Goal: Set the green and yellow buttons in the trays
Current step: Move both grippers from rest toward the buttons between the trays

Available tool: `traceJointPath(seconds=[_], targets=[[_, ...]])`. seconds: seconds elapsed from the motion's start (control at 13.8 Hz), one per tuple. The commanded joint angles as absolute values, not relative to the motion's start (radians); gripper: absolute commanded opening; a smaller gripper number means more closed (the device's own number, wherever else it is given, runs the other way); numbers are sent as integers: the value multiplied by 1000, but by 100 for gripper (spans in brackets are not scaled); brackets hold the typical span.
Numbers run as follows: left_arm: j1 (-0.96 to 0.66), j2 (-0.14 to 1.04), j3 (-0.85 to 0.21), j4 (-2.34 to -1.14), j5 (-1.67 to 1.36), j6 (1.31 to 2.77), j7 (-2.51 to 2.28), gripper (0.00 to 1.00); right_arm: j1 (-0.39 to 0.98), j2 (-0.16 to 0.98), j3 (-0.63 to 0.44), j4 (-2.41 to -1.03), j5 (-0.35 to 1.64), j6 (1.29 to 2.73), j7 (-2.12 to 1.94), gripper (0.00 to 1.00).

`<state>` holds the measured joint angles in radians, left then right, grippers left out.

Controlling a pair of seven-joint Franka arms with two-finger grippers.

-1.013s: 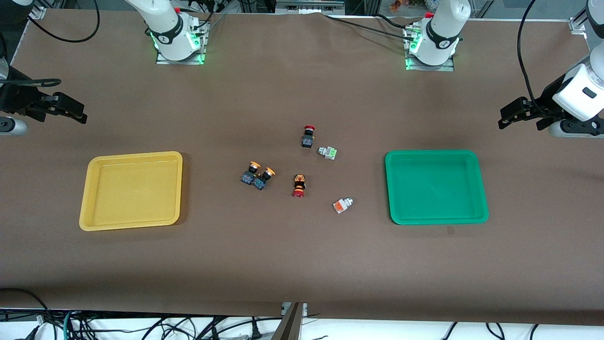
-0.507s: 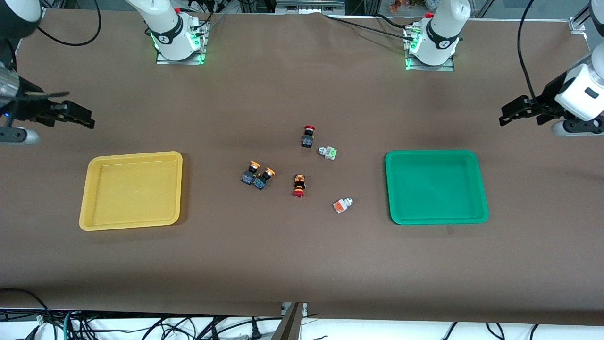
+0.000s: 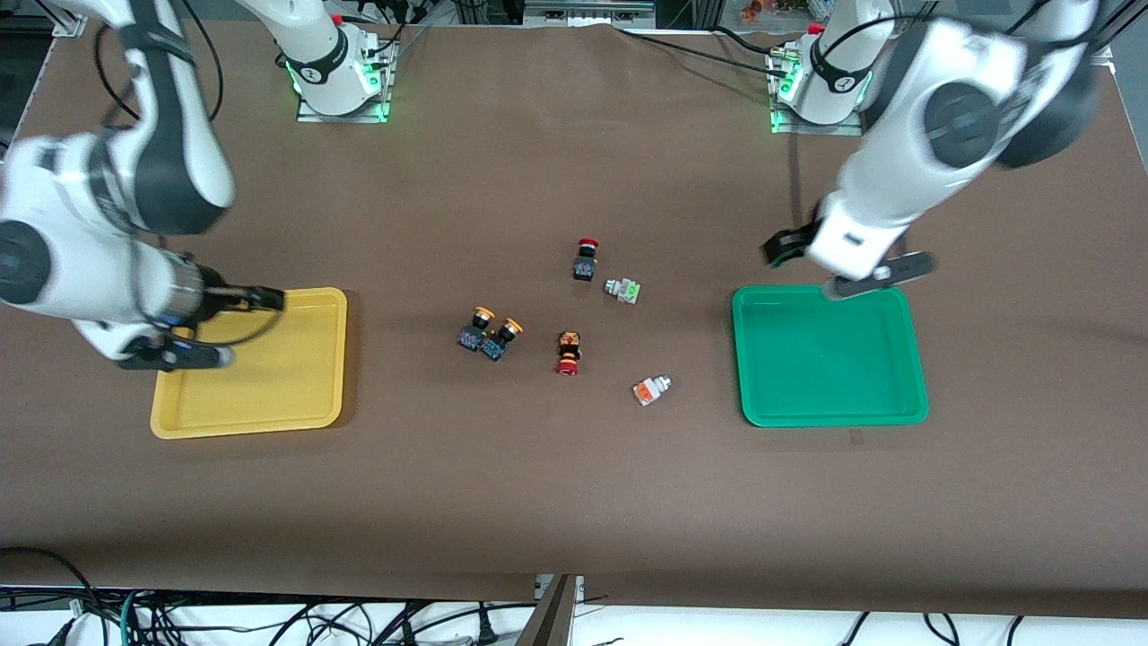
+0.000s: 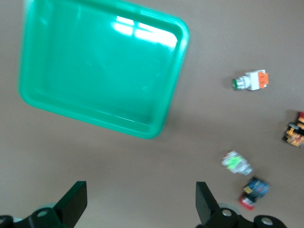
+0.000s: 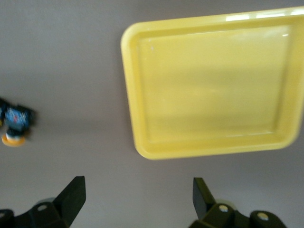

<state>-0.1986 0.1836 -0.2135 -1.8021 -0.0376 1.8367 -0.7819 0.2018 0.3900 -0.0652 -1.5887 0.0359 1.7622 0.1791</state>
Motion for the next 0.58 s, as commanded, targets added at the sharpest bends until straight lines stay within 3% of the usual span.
traceJointPath(seconds=[0.0,0.36,0.51], targets=[[-218,345,-313,-1770,-9,1946,-1114,100,312,449,-64,-1611,61,1871,406,100],[-353,561,-313,-1770,-6,2244,-1544,100,463,549,-64,-1635,61,2008,688,100],[-379,629,-310,-1773,-6,2334,-1589,100,504,561,-64,-1698,61,2125,780,100]])
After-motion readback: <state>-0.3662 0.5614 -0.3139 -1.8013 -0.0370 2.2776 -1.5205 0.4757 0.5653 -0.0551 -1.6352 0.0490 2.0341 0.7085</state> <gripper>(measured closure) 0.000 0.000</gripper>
